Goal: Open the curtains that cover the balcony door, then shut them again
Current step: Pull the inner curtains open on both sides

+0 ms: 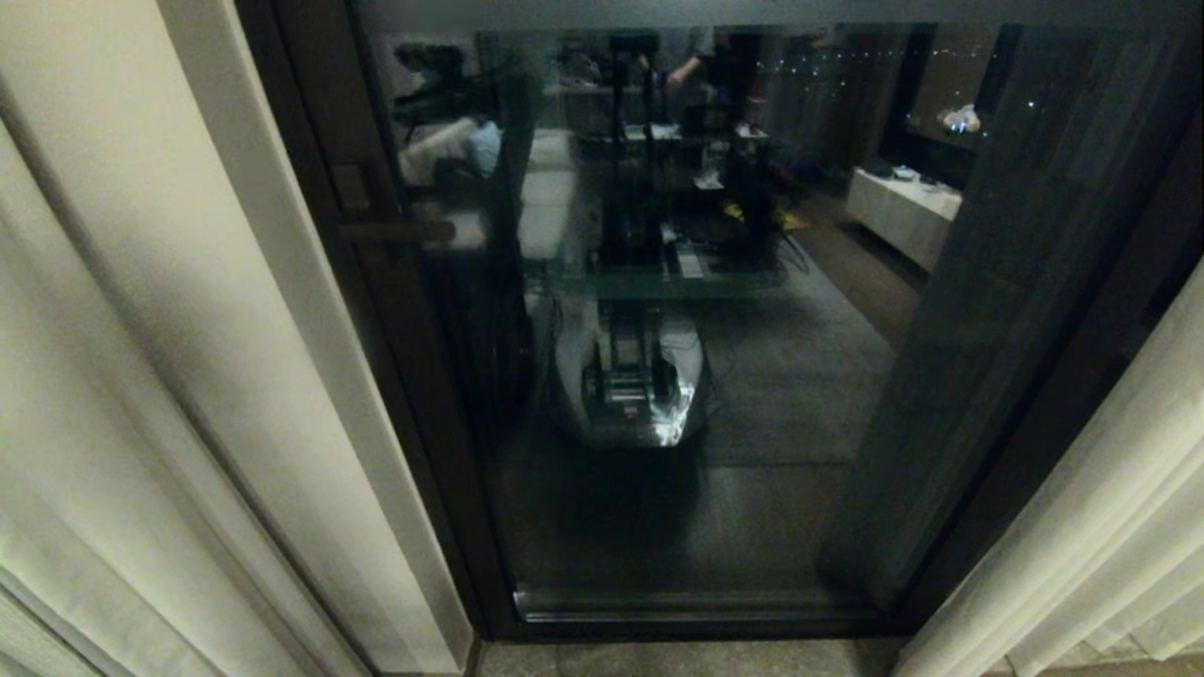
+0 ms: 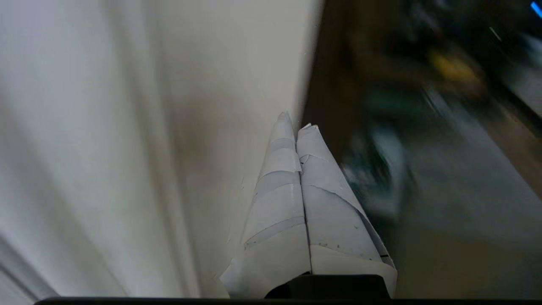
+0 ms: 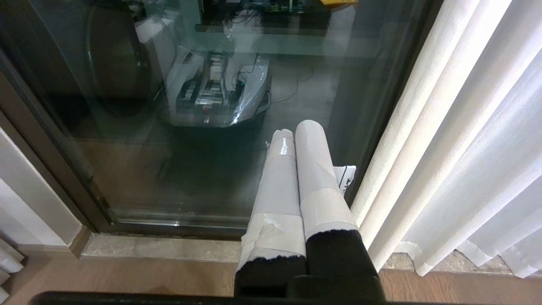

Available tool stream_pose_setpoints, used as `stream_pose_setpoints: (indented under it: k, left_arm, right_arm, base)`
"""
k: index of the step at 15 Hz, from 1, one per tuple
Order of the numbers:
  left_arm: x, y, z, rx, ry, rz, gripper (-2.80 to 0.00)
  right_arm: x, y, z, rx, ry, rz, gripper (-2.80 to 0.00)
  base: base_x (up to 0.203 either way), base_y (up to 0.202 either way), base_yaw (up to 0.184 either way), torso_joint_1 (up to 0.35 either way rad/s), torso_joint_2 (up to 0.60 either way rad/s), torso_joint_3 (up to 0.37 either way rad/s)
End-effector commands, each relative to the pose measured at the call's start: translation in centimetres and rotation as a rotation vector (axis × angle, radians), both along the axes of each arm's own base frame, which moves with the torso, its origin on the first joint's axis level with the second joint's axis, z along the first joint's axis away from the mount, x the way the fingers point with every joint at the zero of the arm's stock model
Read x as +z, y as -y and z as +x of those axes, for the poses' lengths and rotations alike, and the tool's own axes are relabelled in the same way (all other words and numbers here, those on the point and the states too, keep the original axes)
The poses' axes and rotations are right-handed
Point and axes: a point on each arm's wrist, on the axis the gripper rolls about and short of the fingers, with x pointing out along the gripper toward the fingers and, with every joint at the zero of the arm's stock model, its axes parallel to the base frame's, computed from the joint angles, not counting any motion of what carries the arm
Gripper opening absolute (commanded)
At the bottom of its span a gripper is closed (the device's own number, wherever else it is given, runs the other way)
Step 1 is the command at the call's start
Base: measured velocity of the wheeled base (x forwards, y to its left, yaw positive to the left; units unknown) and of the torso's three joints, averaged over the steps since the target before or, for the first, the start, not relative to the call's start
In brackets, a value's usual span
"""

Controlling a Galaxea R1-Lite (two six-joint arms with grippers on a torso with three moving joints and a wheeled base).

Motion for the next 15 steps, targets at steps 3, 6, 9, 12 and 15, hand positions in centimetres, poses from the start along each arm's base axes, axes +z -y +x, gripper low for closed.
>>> stream_pose_setpoints:
  k: [3,6,9,12,15]
  left_arm:
    - [-4.7,2.6,-3.3,-0.178,-0.102,0.012,-2.80]
    - [-9.0,3.4,-6.1,-0.237,-0.194,0.045,-2.80]
    - [-13.5,3.5,-9.1,-0.187,-0.195,0.064,-2.80]
    - [-17.2,3.5,-11.2,-0.179,-0.139,0.082,-2.80]
    - [-18.8,3.3,-12.7,-0.112,-0.078,0.091,-2.80]
  right_arm:
    - [0.0,0.0,0.0,0.001,-0.002,0.000,-2.80]
    - [0.0,0.0,0.0,0.001,-0.002,0.000,-2.80]
    - [0.0,0.0,0.0,0.001,-0.002,0.000,-2.80]
    - [0.0,0.0,0.0,0.001,-0.002,0.000,-2.80]
    - [0.0,0.0,0.0,0.001,-0.002,0.000,-2.80]
  base:
    - [0.000,0.000,0.000,0.000,0.00,0.000]
    - [0.000,0.000,0.000,0.000,0.00,0.000]
    - [0.000,0.000,0.000,0.000,0.00,0.000]
    - [0.000,0.000,0.000,0.000,0.00,0.000]
    - [0.000,0.000,0.000,0.000,0.00,0.000]
